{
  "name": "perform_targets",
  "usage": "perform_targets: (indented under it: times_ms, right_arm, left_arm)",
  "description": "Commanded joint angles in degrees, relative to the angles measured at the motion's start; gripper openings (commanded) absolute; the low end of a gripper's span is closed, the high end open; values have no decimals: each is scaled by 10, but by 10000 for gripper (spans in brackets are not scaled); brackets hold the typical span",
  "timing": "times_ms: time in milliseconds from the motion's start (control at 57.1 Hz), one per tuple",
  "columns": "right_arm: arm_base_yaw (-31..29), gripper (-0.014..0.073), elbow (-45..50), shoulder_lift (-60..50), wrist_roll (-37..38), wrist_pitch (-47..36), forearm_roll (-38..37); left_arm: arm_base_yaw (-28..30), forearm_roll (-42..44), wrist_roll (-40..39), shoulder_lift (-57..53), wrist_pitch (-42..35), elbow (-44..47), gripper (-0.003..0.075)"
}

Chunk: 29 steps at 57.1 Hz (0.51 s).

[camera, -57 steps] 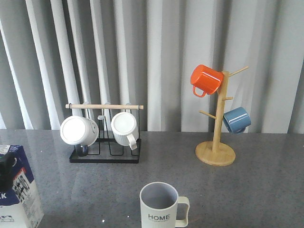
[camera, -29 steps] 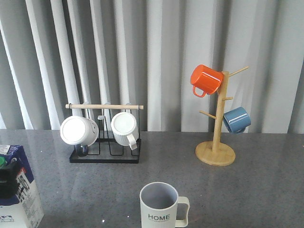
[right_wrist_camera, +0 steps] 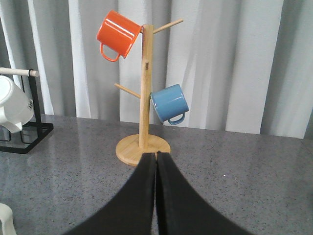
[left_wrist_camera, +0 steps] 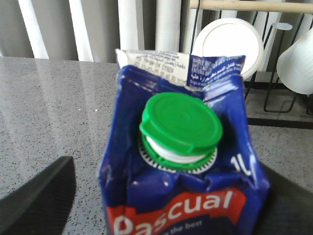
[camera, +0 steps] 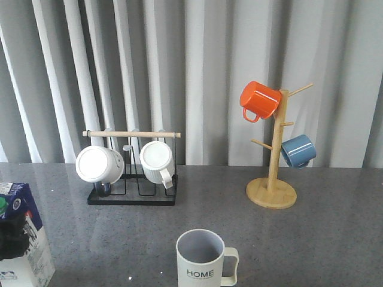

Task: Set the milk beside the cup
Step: 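Close the left gripper on the milk carton top and lift it, then carry the milk carton with the left gripper toward the white mug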

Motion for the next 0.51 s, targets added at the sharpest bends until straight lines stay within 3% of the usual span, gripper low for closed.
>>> perform_targets:
  times_ms: [0,210,490]
  right_arm:
    - [-3,-8,-17,-2,-2,-43,-2]
    - [-3,-8,-17,-2,-2,-43,-2]
    - [-3,-8,-17,-2,-2,-43,-2]
  left_arm:
    - [0,-2,0,-11,-39,-18,389]
    - [0,-3,0,-16,-42,-18,146]
    - [0,-3,-1,-13,-38,-18,15]
